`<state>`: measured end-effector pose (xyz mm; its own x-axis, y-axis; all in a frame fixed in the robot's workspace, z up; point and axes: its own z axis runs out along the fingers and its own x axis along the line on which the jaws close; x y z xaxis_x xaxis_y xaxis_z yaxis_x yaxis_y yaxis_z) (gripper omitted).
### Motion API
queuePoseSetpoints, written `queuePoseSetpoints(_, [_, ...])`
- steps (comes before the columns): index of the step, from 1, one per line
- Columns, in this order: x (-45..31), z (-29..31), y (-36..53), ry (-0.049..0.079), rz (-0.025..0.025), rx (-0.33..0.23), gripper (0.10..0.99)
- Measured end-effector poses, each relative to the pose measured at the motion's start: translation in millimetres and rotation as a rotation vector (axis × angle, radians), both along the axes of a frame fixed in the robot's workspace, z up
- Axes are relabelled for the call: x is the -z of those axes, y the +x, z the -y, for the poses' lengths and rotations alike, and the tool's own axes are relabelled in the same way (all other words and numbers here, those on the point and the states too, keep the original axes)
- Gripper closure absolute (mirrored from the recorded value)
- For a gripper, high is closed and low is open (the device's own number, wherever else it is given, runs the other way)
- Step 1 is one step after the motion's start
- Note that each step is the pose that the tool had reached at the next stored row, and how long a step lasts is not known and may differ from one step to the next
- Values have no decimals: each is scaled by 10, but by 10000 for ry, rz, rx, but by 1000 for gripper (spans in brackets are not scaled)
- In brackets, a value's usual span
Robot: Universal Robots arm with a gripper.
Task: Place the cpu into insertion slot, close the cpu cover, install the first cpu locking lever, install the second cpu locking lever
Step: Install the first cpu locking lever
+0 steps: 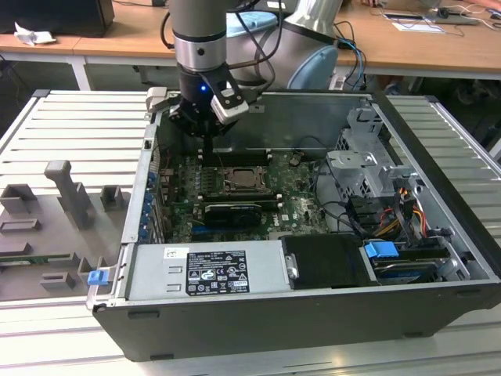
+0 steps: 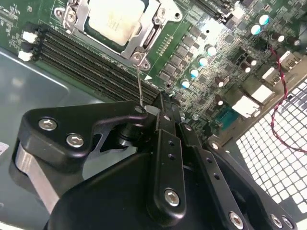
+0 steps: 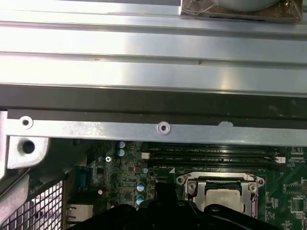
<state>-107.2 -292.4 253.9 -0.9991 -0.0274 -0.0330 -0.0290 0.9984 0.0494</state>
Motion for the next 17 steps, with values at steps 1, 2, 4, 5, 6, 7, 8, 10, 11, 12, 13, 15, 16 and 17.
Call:
queuePoseSetpoints(1, [-1, -4, -2, 2, -1, -3, 980])
queuePoseSetpoints(2, [0, -12, -1, 3, 0, -9, 980])
queuePoseSetpoints(4, [0, -22, 51, 3, -1, -10, 980])
queuePoseSetpoints(5, [0, -22, 81, 3, 0, -7, 980])
queuePoseSetpoints(6, [0, -22, 109, 3, -1, -7, 980])
queuePoseSetpoints(7, [1, -22, 141, 3, -1, -3, 980])
queuePoseSetpoints(8, [3, -22, 211, 2, -1, -1, 980])
queuePoseSetpoints(10, [9, -22, 303, -7, -1, 5, 980])
queuePoseSetpoints(11, [16, -22, 358, -7, 0, 7, 980])
queuePoseSetpoints(12, [19, -23, 382, -7, 0, 10, 980])
queuePoseSetpoints(13, [24, -22, 415, -8, -1, 13, 980])
queuePoseSetpoints(15, [27, -22, 450, -9, -1, 25, 980])
queuePoseSetpoints(16, [31, -22, 488, 5, -1, 65, 980])
queuePoseSetpoints(17, [35, -20, 501, 141, -1, 99, 980])
